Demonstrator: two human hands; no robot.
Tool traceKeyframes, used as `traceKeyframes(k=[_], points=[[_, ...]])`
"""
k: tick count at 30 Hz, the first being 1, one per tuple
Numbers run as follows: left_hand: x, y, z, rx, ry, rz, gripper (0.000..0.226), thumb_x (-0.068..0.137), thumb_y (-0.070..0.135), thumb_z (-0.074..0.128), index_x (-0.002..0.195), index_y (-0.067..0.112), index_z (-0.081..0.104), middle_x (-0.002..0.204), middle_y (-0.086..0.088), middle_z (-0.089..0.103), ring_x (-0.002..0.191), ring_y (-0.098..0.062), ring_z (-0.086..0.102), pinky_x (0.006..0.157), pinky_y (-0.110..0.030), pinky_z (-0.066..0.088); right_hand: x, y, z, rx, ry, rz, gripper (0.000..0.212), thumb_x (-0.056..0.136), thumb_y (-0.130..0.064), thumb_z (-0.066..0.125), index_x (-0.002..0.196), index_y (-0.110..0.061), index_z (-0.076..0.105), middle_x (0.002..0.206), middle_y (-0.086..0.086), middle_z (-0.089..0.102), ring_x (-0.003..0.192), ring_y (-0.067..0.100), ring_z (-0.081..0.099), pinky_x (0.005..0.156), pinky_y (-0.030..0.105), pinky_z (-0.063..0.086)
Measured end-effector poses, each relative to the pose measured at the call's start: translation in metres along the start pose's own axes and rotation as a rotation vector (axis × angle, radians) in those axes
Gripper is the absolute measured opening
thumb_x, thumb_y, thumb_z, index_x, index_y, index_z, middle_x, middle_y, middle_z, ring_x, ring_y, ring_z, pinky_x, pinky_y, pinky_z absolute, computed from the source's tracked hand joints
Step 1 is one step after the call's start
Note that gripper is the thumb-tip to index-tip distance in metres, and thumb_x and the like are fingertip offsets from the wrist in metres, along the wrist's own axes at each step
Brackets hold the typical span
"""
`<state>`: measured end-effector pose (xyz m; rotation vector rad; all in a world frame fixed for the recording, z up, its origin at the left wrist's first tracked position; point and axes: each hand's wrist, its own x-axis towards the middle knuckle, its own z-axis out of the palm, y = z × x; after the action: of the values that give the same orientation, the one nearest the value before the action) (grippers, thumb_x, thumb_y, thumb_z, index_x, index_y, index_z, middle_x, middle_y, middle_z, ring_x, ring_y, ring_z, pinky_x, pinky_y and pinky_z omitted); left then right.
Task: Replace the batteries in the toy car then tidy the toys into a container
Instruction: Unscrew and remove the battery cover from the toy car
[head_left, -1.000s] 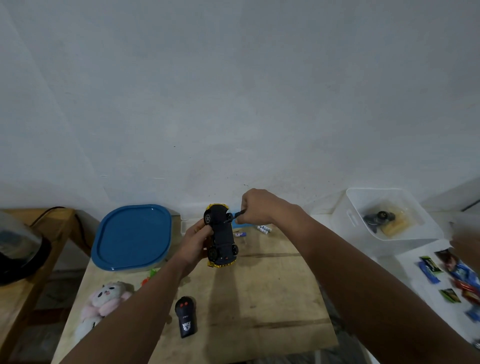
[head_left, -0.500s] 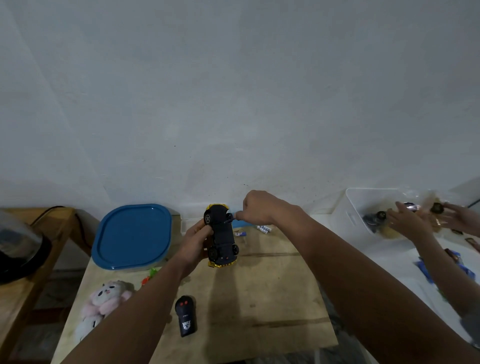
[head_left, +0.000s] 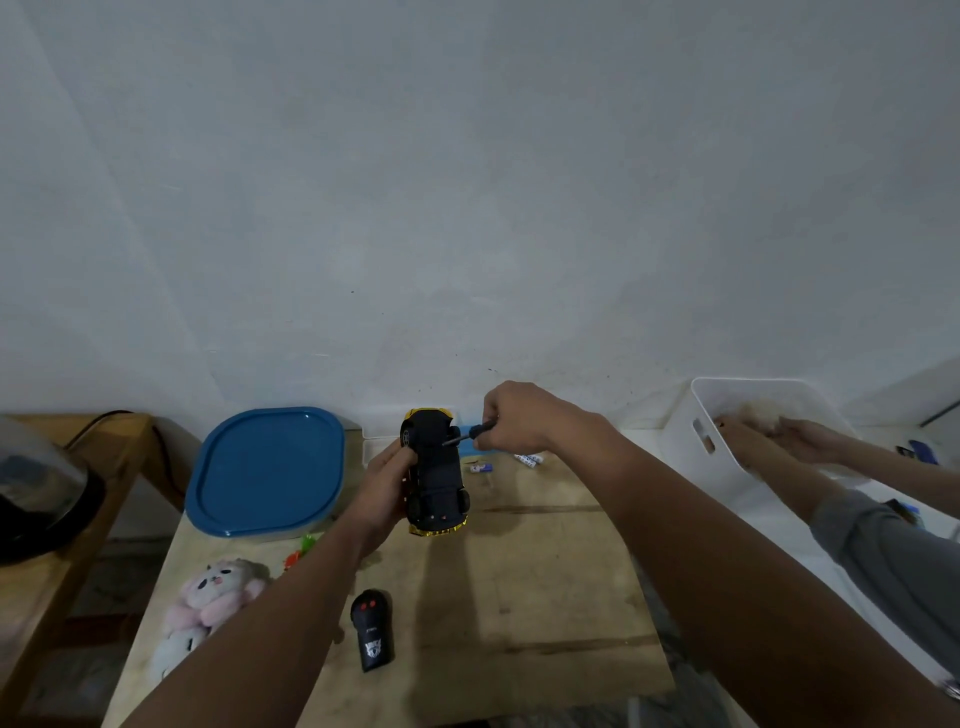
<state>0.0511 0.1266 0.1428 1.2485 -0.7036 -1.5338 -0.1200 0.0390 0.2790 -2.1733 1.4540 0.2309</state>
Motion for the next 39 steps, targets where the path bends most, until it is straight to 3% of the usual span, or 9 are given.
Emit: traceKeyframes(k=[4, 8, 11, 15, 22, 29, 33, 39], points=[[-0.001, -0.001, 0.000, -0.007, 0.007, -0.019, 0.028, 0.107, 0.017, 0.044, 0.114, 0.017, 0.071, 0.084, 0.001, 0.072, 0.084, -0.022, 0.065, 0.072, -0.037, 0.057, 0.001, 0.000, 0.002, -0.008, 0.003, 0.000, 0.029, 0.084, -0.033, 0.074, 0.099, -0.008, 0.068, 0.097, 0.010, 0.071, 0.093, 0.027, 0.067, 0.068, 0.032, 0.048], [-0.003, 0.000, 0.002, -0.013, 0.009, -0.037, 0.025, 0.107, 0.020, 0.046, 0.111, 0.015, 0.070, 0.078, 0.001, 0.069, 0.077, -0.021, 0.065, 0.064, -0.034, 0.057, 0.001, 0.001, 0.002, 0.000, 0.012, 0.014, 0.033, 0.083, -0.035, 0.073, 0.097, -0.005, 0.070, 0.096, 0.013, 0.072, 0.083, 0.025, 0.066, 0.067, 0.033, 0.047], [-0.003, -0.001, 0.001, -0.031, -0.001, -0.053, 0.027, 0.106, 0.026, 0.048, 0.116, 0.013, 0.070, 0.091, -0.008, 0.068, 0.085, -0.027, 0.066, 0.071, -0.041, 0.059, 0.001, 0.003, 0.004, 0.018, 0.024, 0.032, 0.037, 0.082, -0.035, 0.071, 0.098, -0.001, 0.071, 0.090, 0.016, 0.070, 0.071, 0.020, 0.055, 0.063, 0.032, 0.042], [-0.004, -0.003, 0.002, -0.078, -0.027, -0.082, 0.033, 0.105, 0.026, 0.049, 0.127, 0.011, 0.068, 0.111, -0.017, 0.070, 0.104, -0.036, 0.068, 0.095, -0.059, 0.056, 0.000, 0.005, 0.005, 0.018, 0.028, 0.025, 0.034, 0.083, -0.035, 0.070, 0.094, -0.002, 0.071, 0.088, 0.015, 0.069, 0.070, 0.019, 0.054, 0.062, 0.032, 0.041], [0.001, -0.007, 0.001, -0.141, -0.007, -0.168, 0.036, 0.102, 0.027, 0.049, 0.129, 0.008, 0.066, 0.123, -0.023, 0.064, 0.114, -0.041, 0.065, 0.104, -0.062, 0.050, -0.002, 0.005, 0.003, 0.019, 0.024, 0.038, 0.036, 0.082, -0.031, 0.069, 0.094, 0.003, 0.070, 0.078, 0.008, 0.056, 0.068, 0.019, 0.049, 0.061, 0.032, 0.038], [0.002, -0.008, 0.000, -0.197, 0.009, -0.200, 0.041, 0.102, 0.027, 0.049, 0.135, 0.006, 0.062, 0.132, -0.027, 0.063, 0.124, -0.046, 0.063, 0.095, -0.054, 0.057, -0.004, 0.008, 0.002, 0.044, 0.020, 0.034, 0.036, 0.083, -0.032, 0.069, 0.097, 0.001, 0.071, 0.082, 0.009, 0.059, 0.071, 0.018, 0.051, 0.063, 0.032, 0.040], [0.003, -0.007, 0.001, -0.217, 0.022, -0.206, 0.043, 0.101, 0.026, 0.050, 0.136, 0.005, 0.062, 0.125, -0.024, 0.065, 0.112, -0.041, 0.069, 0.086, -0.049, 0.060, -0.005, 0.017, -0.001, 0.155, 0.045, 0.025, 0.029, 0.084, -0.035, 0.072, 0.092, -0.007, 0.071, 0.095, 0.008, 0.070, 0.078, 0.018, 0.061, 0.067, 0.031, 0.048], [0.007, -0.013, -0.004, -0.229, 0.030, -0.207, 0.038, 0.100, 0.024, 0.051, 0.129, 0.004, 0.064, 0.106, -0.018, 0.069, 0.096, -0.034, 0.073, 0.078, -0.044, 0.060, 0.002, 0.051, 0.012, 0.525, 0.203, 0.153, 0.031, 0.090, -0.033, 0.071, 0.089, -0.002, 0.071, 0.066, 0.000, 0.056, 0.052, 0.011, 0.046, 0.046, 0.023, 0.035]])
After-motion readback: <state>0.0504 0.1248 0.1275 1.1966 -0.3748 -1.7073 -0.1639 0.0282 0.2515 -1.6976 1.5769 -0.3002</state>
